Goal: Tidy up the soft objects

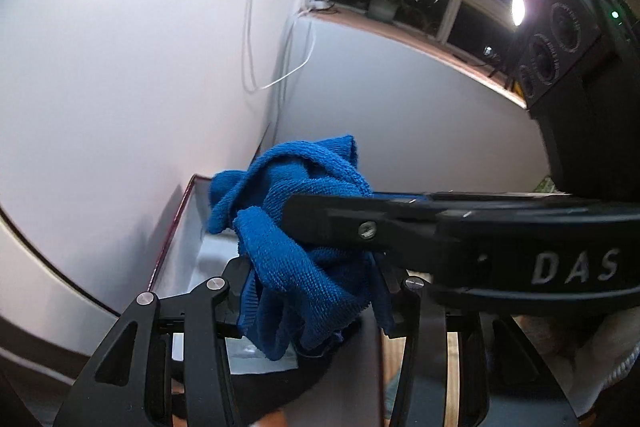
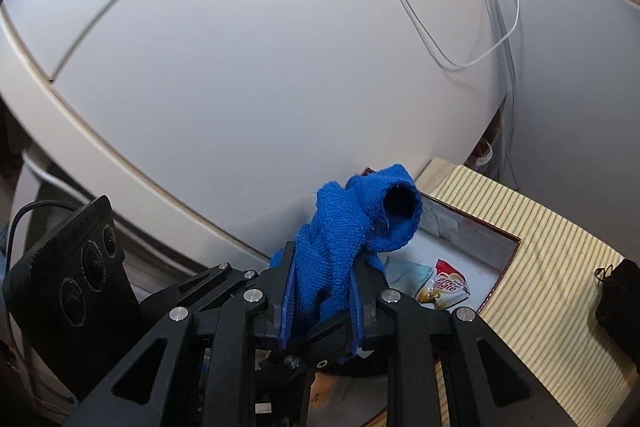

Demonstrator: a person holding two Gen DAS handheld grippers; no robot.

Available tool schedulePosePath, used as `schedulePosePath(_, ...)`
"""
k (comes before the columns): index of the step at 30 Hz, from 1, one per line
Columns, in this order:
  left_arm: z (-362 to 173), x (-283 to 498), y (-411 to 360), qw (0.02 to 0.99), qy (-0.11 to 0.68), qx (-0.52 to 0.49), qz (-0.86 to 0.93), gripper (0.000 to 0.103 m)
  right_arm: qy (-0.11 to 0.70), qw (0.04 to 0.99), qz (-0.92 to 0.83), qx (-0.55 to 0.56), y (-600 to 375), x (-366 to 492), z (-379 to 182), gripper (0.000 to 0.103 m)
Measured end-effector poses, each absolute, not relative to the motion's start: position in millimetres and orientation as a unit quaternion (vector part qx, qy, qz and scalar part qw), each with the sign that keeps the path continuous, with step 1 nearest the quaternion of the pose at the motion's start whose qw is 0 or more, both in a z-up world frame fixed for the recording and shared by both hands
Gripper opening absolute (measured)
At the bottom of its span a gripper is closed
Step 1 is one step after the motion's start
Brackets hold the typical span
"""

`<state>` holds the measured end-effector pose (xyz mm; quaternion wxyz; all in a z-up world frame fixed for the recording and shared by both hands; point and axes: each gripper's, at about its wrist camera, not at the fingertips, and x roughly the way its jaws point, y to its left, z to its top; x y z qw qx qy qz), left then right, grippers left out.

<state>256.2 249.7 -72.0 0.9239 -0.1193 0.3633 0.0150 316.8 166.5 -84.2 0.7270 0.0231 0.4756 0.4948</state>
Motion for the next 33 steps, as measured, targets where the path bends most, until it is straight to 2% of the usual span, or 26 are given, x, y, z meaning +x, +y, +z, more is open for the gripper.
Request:
schedulePosePath(3, -80.5, 260.6, 253.6, 0.92, 0.373, -0.118, 0.028, 0.044, 0.484, 0.726, 0.488, 0.029, 167.0, 321.2, -92.3, 0.023)
schedulePosePath(7, -92.5, 261.9, 261.3, 0.911, 0.392, -0.125, 0.044, 0.045, 0.484, 0.733, 0.478, 0.023, 162.5, 320.5, -94.4, 0.039)
schedulePosePath(8, -94.5, 261.0, 262.9, 0.909, 0.394, -0.127, 0.048, 0.047, 0.482, 0.735, 0.476, 0.024, 160.3, 320.9, -94.0, 0.044)
schedulePosePath(10, -95.9, 259.3, 264.3, 0.906, 0.398, -0.136, 0.053, 0.061, 0.479, 0.738, 0.474, 0.033, 152.4, 321.5, -91.2, 0.048)
schedulePosePath(11, -95.5, 256.2, 264.9, 0.906, 0.398, -0.137, 0.054, 0.062, 0.478, 0.74, 0.473, 0.035, 150.0, 322.7, -90.2, 0.05)
schedulePosePath(22, -65.8, 222.8, 241.2, 0.926, 0.353, -0.13, 0.031, 0.062, 0.457, 0.766, 0.452, 0.025, 76.5, 313.3, -83.7, 0.052)
schedulePosePath(33, -52.1, 182.8, 160.7, 0.939, 0.313, -0.13, -0.049, 0.062, 0.386, 0.833, 0.394, 0.05, -86.0, 297.5, -72.6, 0.053)
